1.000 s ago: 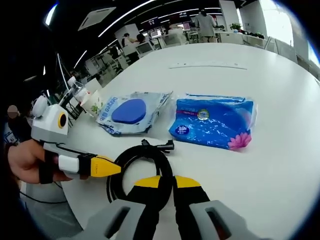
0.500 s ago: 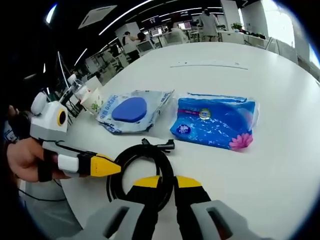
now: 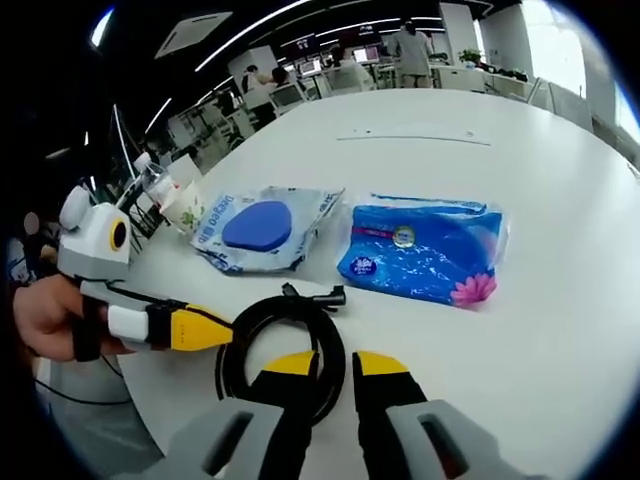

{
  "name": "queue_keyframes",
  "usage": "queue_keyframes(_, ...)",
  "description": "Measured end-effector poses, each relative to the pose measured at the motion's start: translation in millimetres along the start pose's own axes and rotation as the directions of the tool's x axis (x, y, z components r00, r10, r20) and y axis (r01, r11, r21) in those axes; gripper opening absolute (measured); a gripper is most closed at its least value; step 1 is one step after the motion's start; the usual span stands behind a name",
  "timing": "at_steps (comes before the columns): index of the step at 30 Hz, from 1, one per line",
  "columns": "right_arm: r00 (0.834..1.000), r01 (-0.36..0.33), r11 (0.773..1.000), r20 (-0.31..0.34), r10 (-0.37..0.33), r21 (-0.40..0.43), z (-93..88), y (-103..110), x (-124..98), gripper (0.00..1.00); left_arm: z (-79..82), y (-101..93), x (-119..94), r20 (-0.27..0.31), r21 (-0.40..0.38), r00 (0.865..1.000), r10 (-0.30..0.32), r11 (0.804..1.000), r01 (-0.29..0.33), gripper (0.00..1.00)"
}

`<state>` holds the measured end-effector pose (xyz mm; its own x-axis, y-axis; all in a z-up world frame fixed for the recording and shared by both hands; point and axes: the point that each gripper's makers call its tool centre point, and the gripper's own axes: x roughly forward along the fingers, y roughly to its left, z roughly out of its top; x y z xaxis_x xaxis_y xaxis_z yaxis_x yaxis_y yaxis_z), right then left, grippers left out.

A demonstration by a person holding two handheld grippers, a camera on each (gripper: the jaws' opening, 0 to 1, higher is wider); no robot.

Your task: Arrange the tabletop items into an orderly group along one side of the table until the central work area is clear of visible clutter.

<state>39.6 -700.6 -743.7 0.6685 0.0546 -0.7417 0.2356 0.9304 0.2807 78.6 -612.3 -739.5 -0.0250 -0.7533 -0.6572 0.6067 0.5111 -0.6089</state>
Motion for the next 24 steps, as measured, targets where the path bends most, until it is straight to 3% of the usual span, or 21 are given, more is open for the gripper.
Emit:
queue_keyframes(10,1.0,0.001,1.0,0.006,-0.001,-0.017,-0.3,0,-7,0.14,12.5,4.5,-14,0.036,0.032,0.999,-0.001,0.999,0.0,0.13)
queue_keyframes(15,1.0,-0.001,0.999,0.016,0.001,-0.035,-0.6,2,-18,0.15,18.8,12.5,-23,0.056,0.088,0.998,-0.006,0.996,0.001,0.14)
queue_keyframes(24,0.999,-0.002,0.997,0.042,0.005,-0.076,12.9,-5,-28,0.19,27.6,25.9,-64,0.106,0.193,0.994,0.017,0.98,-0.037,0.17)
